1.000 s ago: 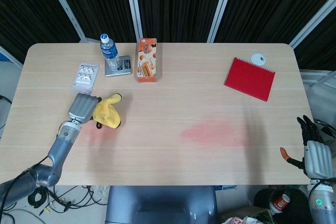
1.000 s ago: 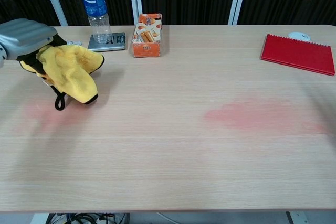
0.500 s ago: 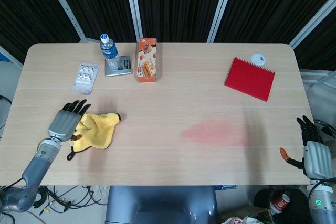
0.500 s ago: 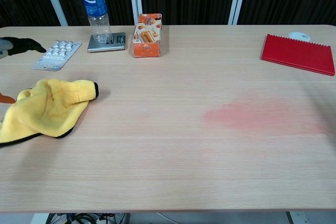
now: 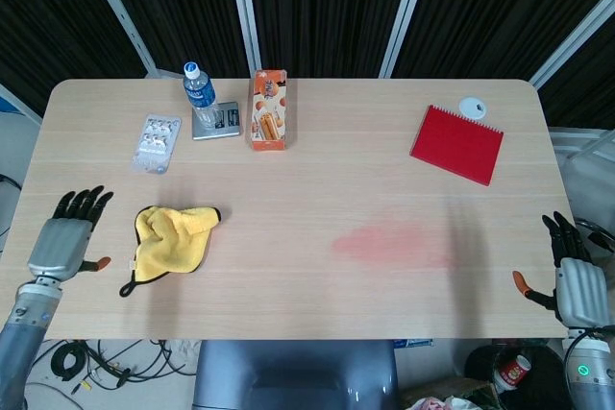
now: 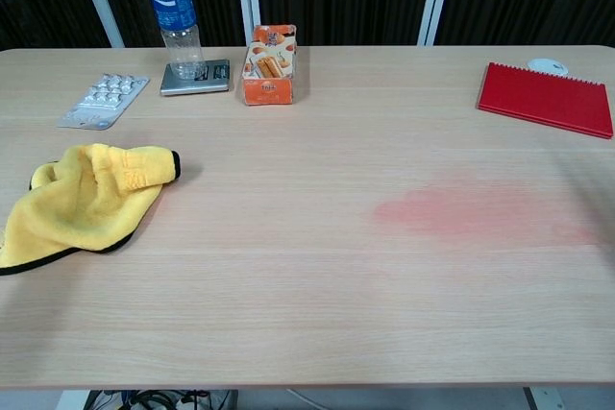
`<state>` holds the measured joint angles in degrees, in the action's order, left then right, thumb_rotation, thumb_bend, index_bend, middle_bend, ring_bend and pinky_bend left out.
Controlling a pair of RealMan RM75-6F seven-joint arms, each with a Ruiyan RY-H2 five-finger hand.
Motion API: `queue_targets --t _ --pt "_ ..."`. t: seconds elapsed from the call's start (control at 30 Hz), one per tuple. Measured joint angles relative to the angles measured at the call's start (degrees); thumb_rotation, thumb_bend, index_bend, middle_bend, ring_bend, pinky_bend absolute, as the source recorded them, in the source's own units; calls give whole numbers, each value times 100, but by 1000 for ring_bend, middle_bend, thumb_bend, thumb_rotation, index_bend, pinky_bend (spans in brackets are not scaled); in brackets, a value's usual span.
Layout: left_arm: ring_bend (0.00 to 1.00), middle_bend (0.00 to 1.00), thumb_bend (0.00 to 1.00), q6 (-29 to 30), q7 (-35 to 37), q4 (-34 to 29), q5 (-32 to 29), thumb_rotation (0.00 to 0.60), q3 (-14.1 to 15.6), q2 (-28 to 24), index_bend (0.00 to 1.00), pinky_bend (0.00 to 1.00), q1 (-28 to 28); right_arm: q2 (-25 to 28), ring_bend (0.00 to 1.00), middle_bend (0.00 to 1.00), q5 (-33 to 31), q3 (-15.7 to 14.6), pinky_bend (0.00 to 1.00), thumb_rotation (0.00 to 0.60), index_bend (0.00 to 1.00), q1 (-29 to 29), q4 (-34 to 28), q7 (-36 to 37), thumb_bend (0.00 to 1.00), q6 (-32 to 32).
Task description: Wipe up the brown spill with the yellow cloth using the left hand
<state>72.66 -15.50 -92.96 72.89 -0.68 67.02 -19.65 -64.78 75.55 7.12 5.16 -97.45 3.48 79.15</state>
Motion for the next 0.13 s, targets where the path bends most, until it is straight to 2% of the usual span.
queue_targets --t 0.13 --pt "0 0 13 754 243 -75 415 600 198 -167 0 0 513 -11 0 0 98 -38 187 600 6 0 47 -97 198 47"
